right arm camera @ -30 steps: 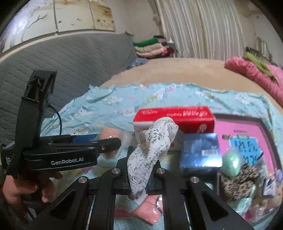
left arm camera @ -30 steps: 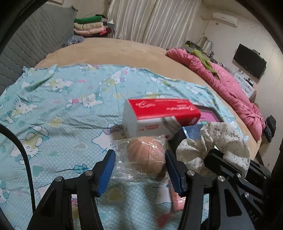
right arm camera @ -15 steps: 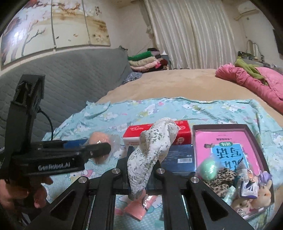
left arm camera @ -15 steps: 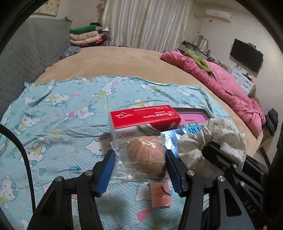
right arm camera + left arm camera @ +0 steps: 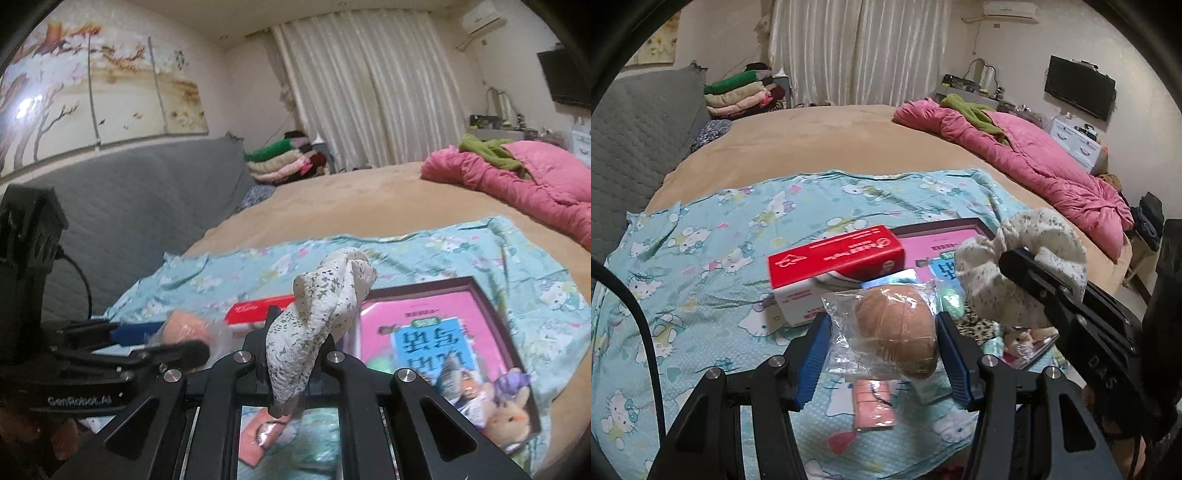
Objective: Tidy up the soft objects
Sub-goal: 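Lift peach ball in left tool while right tool carries scrunchie over the tray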
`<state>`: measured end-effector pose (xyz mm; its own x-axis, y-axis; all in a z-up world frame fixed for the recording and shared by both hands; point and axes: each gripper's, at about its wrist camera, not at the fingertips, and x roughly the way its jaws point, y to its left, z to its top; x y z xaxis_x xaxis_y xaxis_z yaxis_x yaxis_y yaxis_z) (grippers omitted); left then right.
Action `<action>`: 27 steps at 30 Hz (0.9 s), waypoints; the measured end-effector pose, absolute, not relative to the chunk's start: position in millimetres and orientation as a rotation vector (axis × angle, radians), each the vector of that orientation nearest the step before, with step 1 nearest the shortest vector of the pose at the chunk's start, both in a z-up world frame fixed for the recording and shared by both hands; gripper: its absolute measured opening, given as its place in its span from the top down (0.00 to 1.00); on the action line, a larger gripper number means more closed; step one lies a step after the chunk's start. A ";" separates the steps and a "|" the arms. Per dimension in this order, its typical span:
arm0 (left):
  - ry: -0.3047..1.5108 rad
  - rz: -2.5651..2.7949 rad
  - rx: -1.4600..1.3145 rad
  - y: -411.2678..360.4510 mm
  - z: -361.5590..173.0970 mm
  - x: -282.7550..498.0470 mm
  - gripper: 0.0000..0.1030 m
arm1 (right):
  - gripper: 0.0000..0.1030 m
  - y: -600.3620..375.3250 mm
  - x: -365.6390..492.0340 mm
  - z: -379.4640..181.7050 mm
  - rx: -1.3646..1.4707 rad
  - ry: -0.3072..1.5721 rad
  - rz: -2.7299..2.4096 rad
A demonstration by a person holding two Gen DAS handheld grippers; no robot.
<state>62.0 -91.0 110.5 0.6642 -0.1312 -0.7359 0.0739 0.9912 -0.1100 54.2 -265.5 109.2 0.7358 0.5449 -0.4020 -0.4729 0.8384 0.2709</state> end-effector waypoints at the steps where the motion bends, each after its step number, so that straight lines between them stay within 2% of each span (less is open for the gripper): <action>1: 0.839 -0.119 -0.072 -93.3 111.3 62.6 0.45 | 0.91 -269.4 54.8 109.8 0.156 0.482 0.549; 16: 0.847 -0.150 -0.044 -135.0 119.8 81.3 0.45 | 0.91 -301.4 67.1 111.9 0.157 0.459 0.463; 27: 0.908 -0.216 -0.088 -161.0 97.5 103.5 0.45 | 0.91 -363.0 92.1 92.0 0.254 0.496 0.342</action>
<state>103.5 -161.0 97.5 0.5952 -0.2226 -0.7721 0.1483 0.9748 -0.1668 92.1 -363.0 92.0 0.8247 0.3791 -0.4197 -0.2573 0.9123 0.3184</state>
